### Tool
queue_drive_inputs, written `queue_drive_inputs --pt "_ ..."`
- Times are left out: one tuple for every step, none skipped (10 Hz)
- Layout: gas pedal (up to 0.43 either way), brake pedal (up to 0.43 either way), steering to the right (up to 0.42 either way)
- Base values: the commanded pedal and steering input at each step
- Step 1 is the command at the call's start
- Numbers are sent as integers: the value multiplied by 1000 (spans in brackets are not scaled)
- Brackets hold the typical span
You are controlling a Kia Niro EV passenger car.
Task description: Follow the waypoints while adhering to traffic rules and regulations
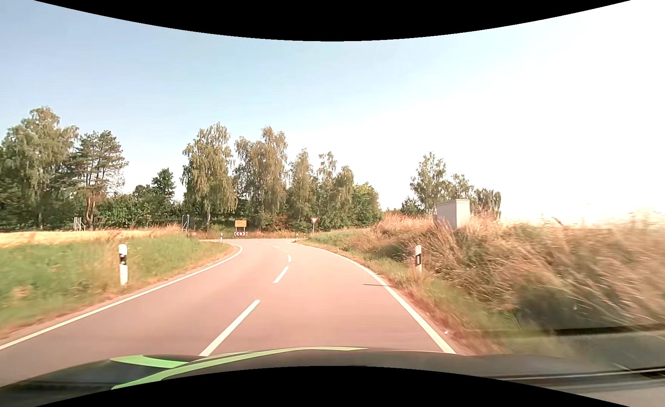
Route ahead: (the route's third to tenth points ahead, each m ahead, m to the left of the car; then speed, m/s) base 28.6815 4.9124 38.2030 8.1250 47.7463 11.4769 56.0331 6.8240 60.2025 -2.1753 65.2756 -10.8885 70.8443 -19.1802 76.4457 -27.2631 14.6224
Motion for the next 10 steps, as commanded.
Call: queue_drive_inputs --pt "0 256 -25" --pt "0 262 -26" --pt "0 262 -31" --pt "0 268 -35" --pt "0 268 -40" --pt "0 268 -46" --pt "0 268 -52" --pt "0 268 -54" --pt "0 274 -55" --pt "0 268 -56"
